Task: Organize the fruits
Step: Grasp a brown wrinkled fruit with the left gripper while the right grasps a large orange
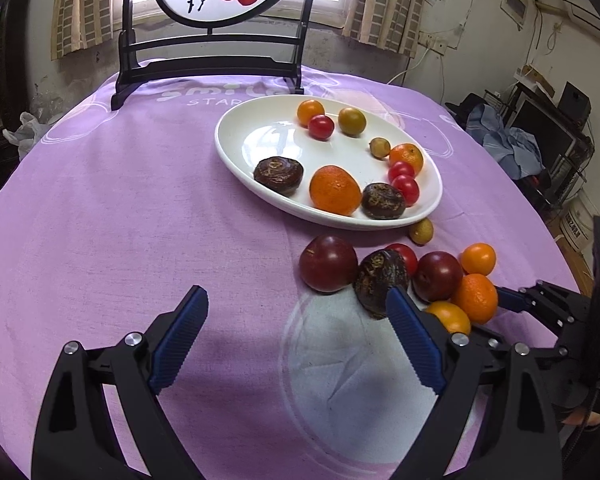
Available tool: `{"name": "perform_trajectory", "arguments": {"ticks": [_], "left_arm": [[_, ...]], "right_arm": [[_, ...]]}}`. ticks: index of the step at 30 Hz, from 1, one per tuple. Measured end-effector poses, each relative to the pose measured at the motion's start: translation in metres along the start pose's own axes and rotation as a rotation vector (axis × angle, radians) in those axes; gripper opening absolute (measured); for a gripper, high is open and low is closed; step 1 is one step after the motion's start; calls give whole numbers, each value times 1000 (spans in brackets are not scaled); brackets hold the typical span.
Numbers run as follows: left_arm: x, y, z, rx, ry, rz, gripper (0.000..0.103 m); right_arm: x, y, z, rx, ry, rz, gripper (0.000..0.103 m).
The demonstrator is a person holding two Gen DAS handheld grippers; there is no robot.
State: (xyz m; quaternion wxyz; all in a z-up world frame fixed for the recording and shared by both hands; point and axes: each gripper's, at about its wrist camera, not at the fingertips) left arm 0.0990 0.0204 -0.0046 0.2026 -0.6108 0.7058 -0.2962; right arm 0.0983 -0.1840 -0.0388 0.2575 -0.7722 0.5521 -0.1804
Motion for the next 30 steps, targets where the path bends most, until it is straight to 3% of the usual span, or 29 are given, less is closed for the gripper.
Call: {"name": "perform_trajectory", "arguments": {"ticks": [13, 21, 24, 30], "left_arm": [[29, 11, 9, -30, 35, 101, 89], [38, 9, 28, -85, 54, 67, 77], [43, 4, 36, -88, 7, 77, 72], [49, -2, 47, -92, -29, 71, 54]], "right_arm": [[13, 5, -12, 18, -40, 59, 45], [15, 7, -23, 42, -47, 69, 45], [15, 8, -27, 48, -56, 70, 45], [15, 8, -29, 56, -54, 68, 45]]}}
Point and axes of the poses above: each gripper's, at about its wrist camera, not at the fingertips, and z roughly the way its jaws point, x to its right, y to its underside, and after that the axes turned 7 degrees about z, right-handed
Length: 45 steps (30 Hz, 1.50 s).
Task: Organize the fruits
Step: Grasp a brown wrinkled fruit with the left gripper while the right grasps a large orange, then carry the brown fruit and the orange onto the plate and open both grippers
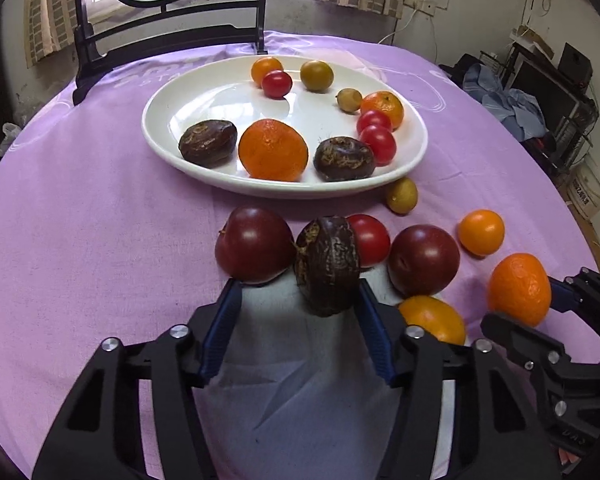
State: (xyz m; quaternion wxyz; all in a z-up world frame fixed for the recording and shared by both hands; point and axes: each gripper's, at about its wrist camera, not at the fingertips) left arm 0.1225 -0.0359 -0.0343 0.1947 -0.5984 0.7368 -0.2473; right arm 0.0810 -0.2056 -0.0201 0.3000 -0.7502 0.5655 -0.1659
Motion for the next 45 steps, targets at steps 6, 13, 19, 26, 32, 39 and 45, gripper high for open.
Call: {"name": "perform_trajectory", "arguments": {"ticks": [6, 13, 19, 26, 32, 39, 45], "left_arm": [[-5, 2, -2, 16, 36, -14, 21], [-10, 1, -1, 17, 85, -77, 40], [-5, -1, -6, 41, 49, -81, 63], [-3, -8, -5, 70, 9, -118, 60], [-1, -1, -13, 70, 12, -60, 30], [-1, 11, -32, 77, 59, -63, 30], [-3, 15, -53, 114, 75, -37, 30]], "right_arm": [[1, 0, 1, -3, 11, 2, 45], [0, 1, 4, -8, 21, -1, 45], [-3, 2, 4, -6, 14, -12, 45], [-4, 2, 2, 1, 10, -20, 45], [-4, 1, -1, 12, 5, -21, 45], [-3, 1, -3, 16, 0, -18, 45], [-2, -1, -10, 58, -26, -2, 45]]}}
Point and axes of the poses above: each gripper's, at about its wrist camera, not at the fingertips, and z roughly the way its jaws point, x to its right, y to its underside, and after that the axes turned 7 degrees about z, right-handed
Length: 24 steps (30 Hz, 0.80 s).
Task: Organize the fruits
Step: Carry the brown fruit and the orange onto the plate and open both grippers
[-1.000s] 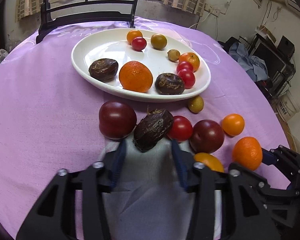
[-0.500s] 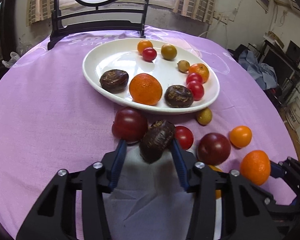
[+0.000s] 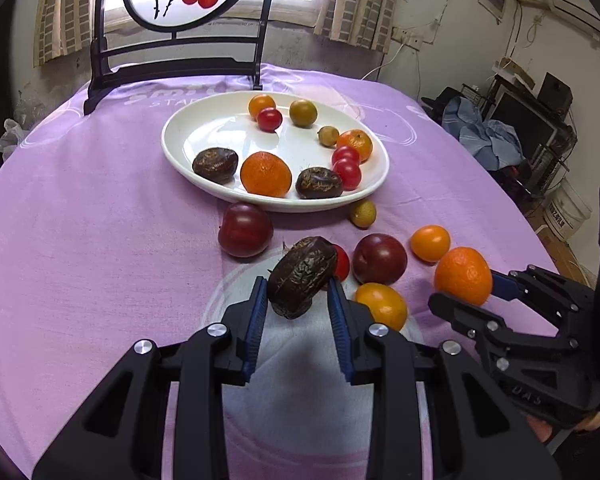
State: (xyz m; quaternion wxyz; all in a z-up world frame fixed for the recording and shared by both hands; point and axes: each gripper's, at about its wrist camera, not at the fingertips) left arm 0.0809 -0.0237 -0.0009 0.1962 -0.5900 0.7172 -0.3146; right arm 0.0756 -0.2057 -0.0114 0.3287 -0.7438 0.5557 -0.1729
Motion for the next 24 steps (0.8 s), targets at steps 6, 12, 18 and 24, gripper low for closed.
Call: {"name": "perform_trajectory", "arguments": {"ticks": [6, 12, 18, 24], "left_arm": [[-9, -14, -8, 19, -19, 22, 30], [-20, -41, -9, 42, -44, 51, 30], [-40, -78, 6, 64, -60, 7, 30], [-62, -109, 44, 34, -102, -57, 30]], "right_arm": [[-2, -14, -9, 41, -19, 11, 45], [-19, -47, -7, 75, -5, -66, 45], [-33, -86, 14, 98, -6, -120, 45], [-40, -116, 62, 50, 34, -106, 45]]}}
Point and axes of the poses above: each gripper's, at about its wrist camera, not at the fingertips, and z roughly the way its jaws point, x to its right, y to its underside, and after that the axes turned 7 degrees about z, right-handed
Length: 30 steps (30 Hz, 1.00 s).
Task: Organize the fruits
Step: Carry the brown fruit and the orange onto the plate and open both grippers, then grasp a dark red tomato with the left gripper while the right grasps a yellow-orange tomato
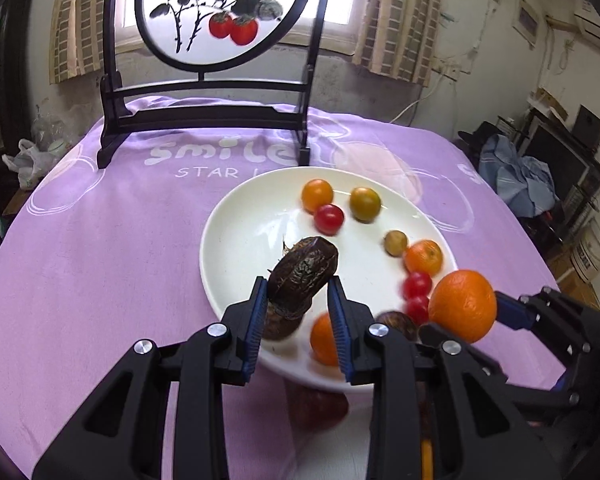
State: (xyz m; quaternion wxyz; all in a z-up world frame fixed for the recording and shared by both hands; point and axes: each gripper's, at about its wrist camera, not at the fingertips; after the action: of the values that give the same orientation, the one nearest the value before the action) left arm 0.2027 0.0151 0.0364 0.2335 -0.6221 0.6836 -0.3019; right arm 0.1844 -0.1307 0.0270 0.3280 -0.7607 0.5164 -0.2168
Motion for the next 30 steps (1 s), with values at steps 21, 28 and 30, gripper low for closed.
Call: {"name": "perform_trajectory", "arguments": {"ticks": [21, 28, 30], "left_arm": [[11, 38, -20, 12, -3, -24, 76], [5, 75, -38, -6, -5, -45, 82], [5, 82, -39, -10, -14, -49, 85]], "right_arm": [[26, 39, -20, -15, -60, 106, 56], [26, 80, -53, -44, -104, 116, 56], [21, 89, -58, -60, -108, 108, 56]]}}
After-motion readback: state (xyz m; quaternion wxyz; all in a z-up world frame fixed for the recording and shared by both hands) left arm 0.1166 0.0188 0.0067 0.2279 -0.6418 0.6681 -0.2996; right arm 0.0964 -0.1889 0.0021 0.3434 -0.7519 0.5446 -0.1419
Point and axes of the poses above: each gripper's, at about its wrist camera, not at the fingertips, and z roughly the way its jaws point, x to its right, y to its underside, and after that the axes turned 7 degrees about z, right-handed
